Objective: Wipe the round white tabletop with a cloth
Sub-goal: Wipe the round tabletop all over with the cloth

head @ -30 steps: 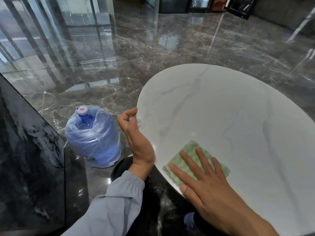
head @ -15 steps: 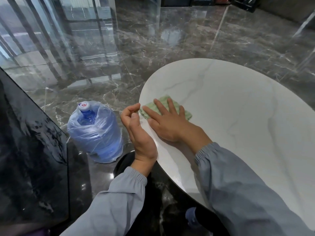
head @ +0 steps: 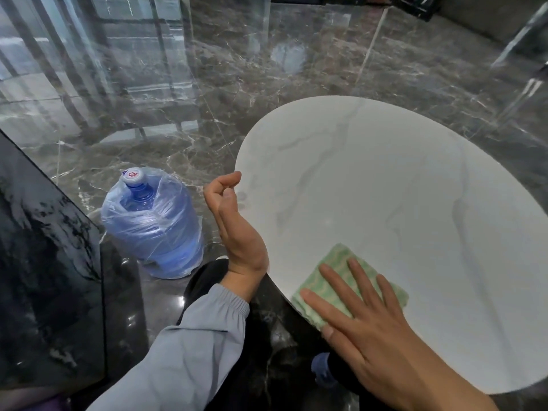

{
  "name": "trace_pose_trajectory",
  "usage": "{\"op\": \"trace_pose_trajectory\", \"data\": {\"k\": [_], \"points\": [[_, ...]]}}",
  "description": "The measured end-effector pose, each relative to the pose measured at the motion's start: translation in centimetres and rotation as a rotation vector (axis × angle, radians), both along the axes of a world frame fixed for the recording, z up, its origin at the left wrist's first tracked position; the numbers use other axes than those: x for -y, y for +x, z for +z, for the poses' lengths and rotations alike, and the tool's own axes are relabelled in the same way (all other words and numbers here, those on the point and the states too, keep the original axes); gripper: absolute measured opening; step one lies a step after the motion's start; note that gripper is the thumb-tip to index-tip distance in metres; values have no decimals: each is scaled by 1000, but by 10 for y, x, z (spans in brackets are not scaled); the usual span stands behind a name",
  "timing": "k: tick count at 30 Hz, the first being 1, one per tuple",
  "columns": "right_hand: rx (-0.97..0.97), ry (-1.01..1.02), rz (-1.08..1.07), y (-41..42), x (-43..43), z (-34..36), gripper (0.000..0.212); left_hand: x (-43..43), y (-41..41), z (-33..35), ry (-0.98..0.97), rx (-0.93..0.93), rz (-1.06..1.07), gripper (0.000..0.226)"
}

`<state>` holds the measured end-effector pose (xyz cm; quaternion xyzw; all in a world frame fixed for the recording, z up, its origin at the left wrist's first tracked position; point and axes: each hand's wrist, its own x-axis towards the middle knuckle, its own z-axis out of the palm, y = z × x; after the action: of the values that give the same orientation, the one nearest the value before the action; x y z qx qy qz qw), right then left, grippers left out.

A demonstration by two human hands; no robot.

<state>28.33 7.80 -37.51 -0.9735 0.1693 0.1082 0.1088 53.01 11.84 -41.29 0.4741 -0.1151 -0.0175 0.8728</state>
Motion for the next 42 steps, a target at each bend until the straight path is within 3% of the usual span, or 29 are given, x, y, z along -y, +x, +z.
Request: {"op": "trace_pose_trajectory", "data": {"k": [10,22,28,32,37,42], "points": [[77,14,-102,136,23,-9,57,-1,0,2,-44,-18,-33,27],[113,-37,12,9,-18,-10,53,-3,1,3,-79,-54,5,31],[99,7,-85,88,-1,-15,53,-10,3,16,-156,-137,-61,38],[79,-23,-65,144,11,-11,53,-18,8,23,-169,-204,-119,28],[110,-5,-26,86,-4,-10,52,-22,8,21,-163,-190,-176,41],[89,-62,-19,1,-30,-4,61,-19,1,4,-103,-112,-175,36]]}}
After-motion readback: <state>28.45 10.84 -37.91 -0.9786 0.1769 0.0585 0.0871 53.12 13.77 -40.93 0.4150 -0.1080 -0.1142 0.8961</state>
